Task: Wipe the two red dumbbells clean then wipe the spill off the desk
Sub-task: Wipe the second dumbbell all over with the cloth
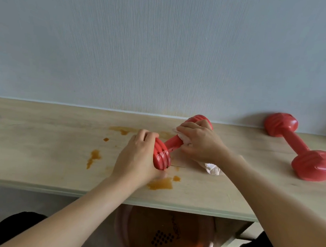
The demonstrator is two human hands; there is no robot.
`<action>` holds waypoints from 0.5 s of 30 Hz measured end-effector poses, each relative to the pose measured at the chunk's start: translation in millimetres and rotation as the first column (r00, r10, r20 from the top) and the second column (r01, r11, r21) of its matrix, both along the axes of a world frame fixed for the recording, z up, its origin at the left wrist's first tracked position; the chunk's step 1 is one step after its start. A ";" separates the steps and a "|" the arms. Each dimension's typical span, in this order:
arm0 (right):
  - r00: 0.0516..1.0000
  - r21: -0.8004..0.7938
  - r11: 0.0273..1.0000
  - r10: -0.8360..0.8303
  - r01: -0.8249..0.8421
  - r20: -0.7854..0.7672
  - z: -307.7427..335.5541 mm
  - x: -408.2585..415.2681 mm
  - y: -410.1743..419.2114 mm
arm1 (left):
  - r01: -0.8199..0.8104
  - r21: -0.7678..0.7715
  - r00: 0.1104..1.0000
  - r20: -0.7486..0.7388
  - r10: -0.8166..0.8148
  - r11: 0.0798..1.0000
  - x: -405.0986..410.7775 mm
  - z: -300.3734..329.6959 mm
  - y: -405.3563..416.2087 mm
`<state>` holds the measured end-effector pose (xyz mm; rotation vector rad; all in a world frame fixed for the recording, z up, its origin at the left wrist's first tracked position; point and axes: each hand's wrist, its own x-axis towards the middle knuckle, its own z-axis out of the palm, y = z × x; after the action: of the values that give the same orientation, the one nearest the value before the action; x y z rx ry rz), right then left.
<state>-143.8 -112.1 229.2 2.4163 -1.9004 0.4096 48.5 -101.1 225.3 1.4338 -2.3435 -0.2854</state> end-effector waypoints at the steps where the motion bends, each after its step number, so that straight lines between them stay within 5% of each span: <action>1: 0.999 0.002 1.000 -0.011 0.010 0.051 -0.8 0.4 -2.3 | -0.007 0.013 1.000 -0.020 0.007 1.000 0.7 0.9 -2.6; 4: 0.982 0.037 0.999 -0.034 0.028 0.188 -0.1 5.5 -1.2 | -0.030 0.067 0.997 -0.070 0.035 0.997 2.6 2.5 -7.0; 8: 0.969 0.023 0.982 0.182 -0.188 0.166 8.0 30.8 17.4 | -0.049 0.062 0.996 -0.075 0.053 0.997 4.5 1.1 -11.5; 15: 0.990 -0.064 0.991 0.126 -0.122 0.065 -1.9 26.5 8.5 | -0.074 0.141 0.991 -0.104 0.089 0.987 8.6 5.2 -20.7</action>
<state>-117.3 -103.5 227.3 2.5206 -1.7415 0.5539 57.2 -121.8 230.4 1.5317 -2.2083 -0.4988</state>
